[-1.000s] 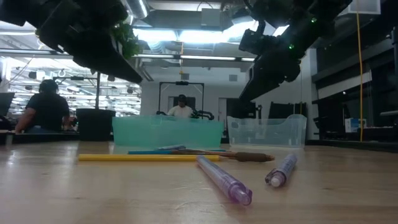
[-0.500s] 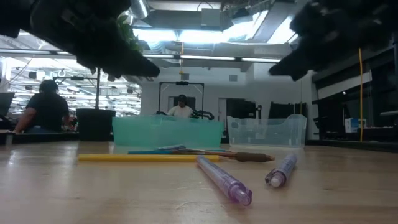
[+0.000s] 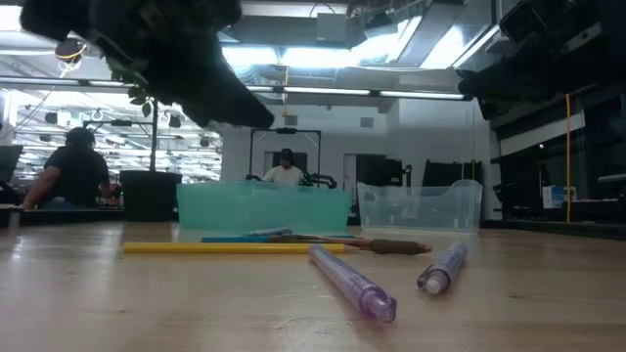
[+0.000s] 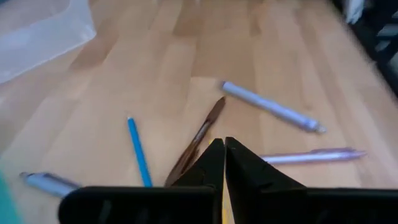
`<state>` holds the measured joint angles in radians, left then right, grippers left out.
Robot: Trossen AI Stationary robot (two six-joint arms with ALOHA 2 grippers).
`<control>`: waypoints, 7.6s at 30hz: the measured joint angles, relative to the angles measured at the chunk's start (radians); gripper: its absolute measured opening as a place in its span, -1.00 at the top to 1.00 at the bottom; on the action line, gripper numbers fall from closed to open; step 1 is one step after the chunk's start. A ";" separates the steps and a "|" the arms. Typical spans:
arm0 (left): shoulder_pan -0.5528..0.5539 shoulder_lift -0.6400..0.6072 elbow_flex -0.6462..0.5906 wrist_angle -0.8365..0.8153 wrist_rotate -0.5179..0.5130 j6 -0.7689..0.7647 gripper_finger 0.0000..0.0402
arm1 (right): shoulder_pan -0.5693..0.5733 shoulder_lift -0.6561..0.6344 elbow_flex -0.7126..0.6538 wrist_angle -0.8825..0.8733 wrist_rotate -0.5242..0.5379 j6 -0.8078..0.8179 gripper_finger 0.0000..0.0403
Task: Sort pens & pencils
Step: Put the yellow pencil into the blue bin
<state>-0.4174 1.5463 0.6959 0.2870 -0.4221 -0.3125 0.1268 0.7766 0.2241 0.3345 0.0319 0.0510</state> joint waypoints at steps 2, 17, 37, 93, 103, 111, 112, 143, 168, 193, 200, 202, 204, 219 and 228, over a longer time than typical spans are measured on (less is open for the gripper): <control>0.004 0.000 0.060 -0.122 -0.006 0.000 0.89 | 0.000 0.002 0.000 -0.012 0.000 0.010 0.84; 0.005 0.000 0.192 -0.448 0.058 -0.184 0.45 | 0.000 0.001 0.000 -0.031 0.003 0.017 0.65; 0.044 0.179 0.375 -0.674 0.205 -0.228 0.49 | 0.000 0.002 0.000 -0.033 0.030 -0.005 0.63; 0.080 0.395 0.473 -0.825 0.354 -0.313 0.99 | 0.000 0.002 0.000 -0.068 0.028 -0.007 0.63; 0.078 0.395 0.471 -0.817 0.340 -0.288 0.98 | 0.000 0.002 0.000 -0.070 0.028 -0.007 0.63; 0.077 0.391 0.470 -0.814 0.336 -0.272 0.99 | 0.000 0.002 0.000 -0.070 0.028 -0.007 0.63; 0.077 0.390 0.470 -0.814 0.336 -0.265 0.99 | 0.000 0.002 0.000 -0.070 0.028 -0.007 0.63; 0.052 0.272 0.469 -0.898 0.267 -0.200 1.00 | 0.000 0.002 0.000 -0.086 0.028 -0.006 0.63; 0.066 0.248 0.470 -0.860 0.143 -0.235 0.68 | 0.000 0.002 0.000 -0.092 0.028 -0.002 0.63; 0.137 0.360 0.472 -0.877 0.219 -0.164 0.50 | 0.000 0.002 0.000 -0.095 0.028 -0.003 0.63; 0.153 0.360 0.475 -0.932 0.287 -0.210 0.50 | 0.000 0.002 0.000 -0.098 0.028 -0.006 0.63; 0.153 0.365 0.475 -0.938 0.295 -0.210 0.50 | 0.000 0.002 0.000 -0.099 0.028 -0.006 0.63; 0.153 0.366 0.475 -0.939 0.299 -0.217 0.50 | 0.000 0.002 0.000 -0.100 0.028 -0.006 0.63; 0.157 0.399 0.478 -0.936 0.341 -0.230 0.50 | 0.000 0.002 0.000 -0.100 0.028 -0.005 0.63; 0.156 0.399 0.478 -0.929 0.354 -0.240 0.82 | 0.000 0.002 0.000 -0.100 0.028 -0.005 0.63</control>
<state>-0.2615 1.9457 1.1740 -0.6416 -0.0676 -0.5526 0.1268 0.7784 0.2243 0.2340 0.0601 0.0456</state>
